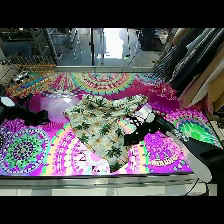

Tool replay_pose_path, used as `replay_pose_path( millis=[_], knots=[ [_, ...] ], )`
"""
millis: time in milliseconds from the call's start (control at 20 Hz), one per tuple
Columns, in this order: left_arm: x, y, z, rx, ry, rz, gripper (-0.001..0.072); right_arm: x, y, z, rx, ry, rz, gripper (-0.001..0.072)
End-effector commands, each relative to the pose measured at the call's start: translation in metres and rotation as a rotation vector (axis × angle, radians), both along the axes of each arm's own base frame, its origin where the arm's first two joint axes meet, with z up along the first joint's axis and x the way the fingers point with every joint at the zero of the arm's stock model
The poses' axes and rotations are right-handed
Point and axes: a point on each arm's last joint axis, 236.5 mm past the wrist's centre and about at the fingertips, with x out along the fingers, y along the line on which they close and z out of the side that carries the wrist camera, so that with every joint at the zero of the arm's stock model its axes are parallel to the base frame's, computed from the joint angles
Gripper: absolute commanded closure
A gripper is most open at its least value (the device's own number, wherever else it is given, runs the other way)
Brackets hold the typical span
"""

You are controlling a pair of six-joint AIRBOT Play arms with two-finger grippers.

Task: Fold the clothes and pants, and hang the long-sleeved shirts on hangers.

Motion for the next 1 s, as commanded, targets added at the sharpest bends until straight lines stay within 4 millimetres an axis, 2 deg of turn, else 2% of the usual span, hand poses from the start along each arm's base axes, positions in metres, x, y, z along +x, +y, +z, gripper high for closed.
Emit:
replay_pose_path(
  millis=[0,100,150,200,250,350,400,750,800,850,950],
  knots=[
    [-0.004,0.002,-0.001,0.010,0.016,-0.004,0.0545,0.005,0.002,-0.012,-0.063,-0.053,0.007,0.0552],
    [-0.004,0.000,0.000,0.002,0.017,-0.004,0.0546,0.006,-0.004,-0.009,-0.069,-0.053,0.003,0.0539],
    [-0.004,0.000,0.000,0.002,0.017,-0.005,0.0545,0.008,-0.009,-0.005,-0.070,-0.060,-0.003,0.0493],
    [-0.004,0.000,0.000,0.002,0.016,-0.004,0.0546,0.011,-0.014,0.001,-0.069,-0.077,-0.011,0.0498],
    [-0.004,0.000,0.000,0.002,0.016,-0.004,0.0546,0.016,-0.020,0.007,-0.070,-0.098,-0.022,0.0553],
    [-0.004,0.000,0.000,0.002,0.016,-0.004,0.0545,0.014,-0.026,0.016,-0.058,-0.105,-0.005,0.0528],
    [-0.004,0.000,0.000,0.002,0.017,-0.005,0.0546,0.010,-0.027,0.016,-0.057,-0.094,0.008,0.0509],
    [-0.004,0.000,0.000,0.001,0.017,-0.005,0.0546,0.002,-0.009,0.004,-0.103,-0.131,0.109,0.0511],
    [-0.004,0.000,0.000,0.002,0.017,-0.005,0.0545,0.000,-0.007,0.000,-0.111,-0.129,0.121,0.0515],
    [-0.004,0.000,0.000,0.002,0.017,-0.005,0.0546,-0.001,-0.007,-0.005,-0.123,-0.126,0.134,0.0554],
    [-0.004,0.000,0.000,0.001,0.018,-0.005,0.0546,0.000,-0.014,-0.010,-0.154,-0.131,0.145,0.0565]
  ],
)
